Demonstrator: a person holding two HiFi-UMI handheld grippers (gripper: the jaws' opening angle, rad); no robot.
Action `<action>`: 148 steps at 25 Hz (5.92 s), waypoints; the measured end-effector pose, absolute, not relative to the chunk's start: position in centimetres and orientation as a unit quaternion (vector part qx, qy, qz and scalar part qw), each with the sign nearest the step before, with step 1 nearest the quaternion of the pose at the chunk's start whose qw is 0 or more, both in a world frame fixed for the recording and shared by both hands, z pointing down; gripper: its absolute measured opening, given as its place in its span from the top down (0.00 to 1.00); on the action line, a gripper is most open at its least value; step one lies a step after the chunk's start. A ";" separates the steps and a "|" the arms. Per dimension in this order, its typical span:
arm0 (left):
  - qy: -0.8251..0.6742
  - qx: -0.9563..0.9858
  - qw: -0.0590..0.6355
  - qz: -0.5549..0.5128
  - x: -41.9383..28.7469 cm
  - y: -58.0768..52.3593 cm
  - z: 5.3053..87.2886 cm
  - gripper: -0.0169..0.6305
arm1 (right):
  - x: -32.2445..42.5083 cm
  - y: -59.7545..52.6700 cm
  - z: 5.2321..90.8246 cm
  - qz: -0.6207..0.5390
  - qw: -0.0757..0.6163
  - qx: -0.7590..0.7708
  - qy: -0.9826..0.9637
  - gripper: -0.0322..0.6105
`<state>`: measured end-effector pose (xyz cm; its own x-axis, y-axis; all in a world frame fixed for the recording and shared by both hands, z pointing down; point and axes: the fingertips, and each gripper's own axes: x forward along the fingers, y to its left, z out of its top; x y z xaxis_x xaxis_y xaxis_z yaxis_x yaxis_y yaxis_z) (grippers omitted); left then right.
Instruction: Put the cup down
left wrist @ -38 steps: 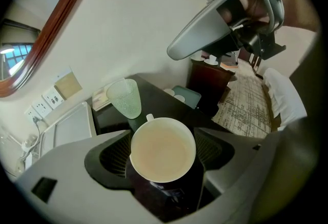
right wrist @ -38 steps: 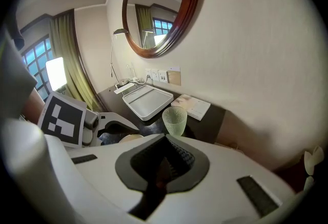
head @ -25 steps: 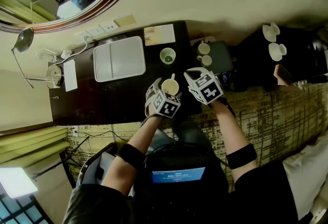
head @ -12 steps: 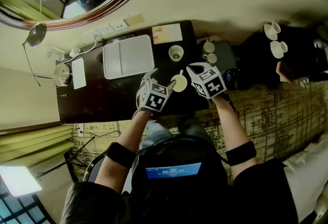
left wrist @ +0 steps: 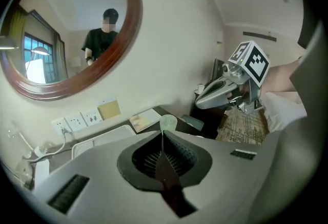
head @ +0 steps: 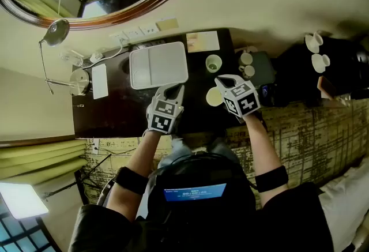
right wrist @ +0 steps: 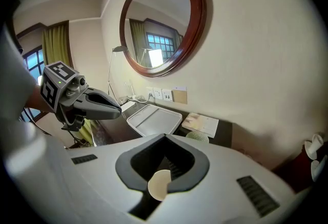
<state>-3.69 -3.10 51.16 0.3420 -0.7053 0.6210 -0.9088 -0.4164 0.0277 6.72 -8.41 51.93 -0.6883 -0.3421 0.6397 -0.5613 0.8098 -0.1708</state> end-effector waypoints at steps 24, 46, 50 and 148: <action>-0.566 0.779 0.221 0.156 -14.0 1.1 48.9 0.97 | 7.0 -5.6 51.0 0.198 0.272 0.347 -0.875 0.95; -0.540 0.789 0.213 0.202 -13.4 1.2 50.4 0.97 | 10.8 -2.9 57.2 0.225 0.290 0.432 -0.823 0.60; -0.527 0.793 0.216 0.217 -13.2 1.3 51.1 0.97 | 10.5 -2.6 59.8 0.233 0.300 0.440 -0.814 0.31; -0.685 0.664 0.235 0.185 -30.3 -6.1 58.3 0.97 | -36.0 -14.9 62.1 0.004 0.337 0.085 -0.938 0.30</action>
<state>-30.30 -6.14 58.25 -0.0082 -0.8233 0.5676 -0.9971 0.0498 0.0578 -36.02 -14.86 62.09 -0.7588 -0.1560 0.6324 -0.1619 0.9856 0.0488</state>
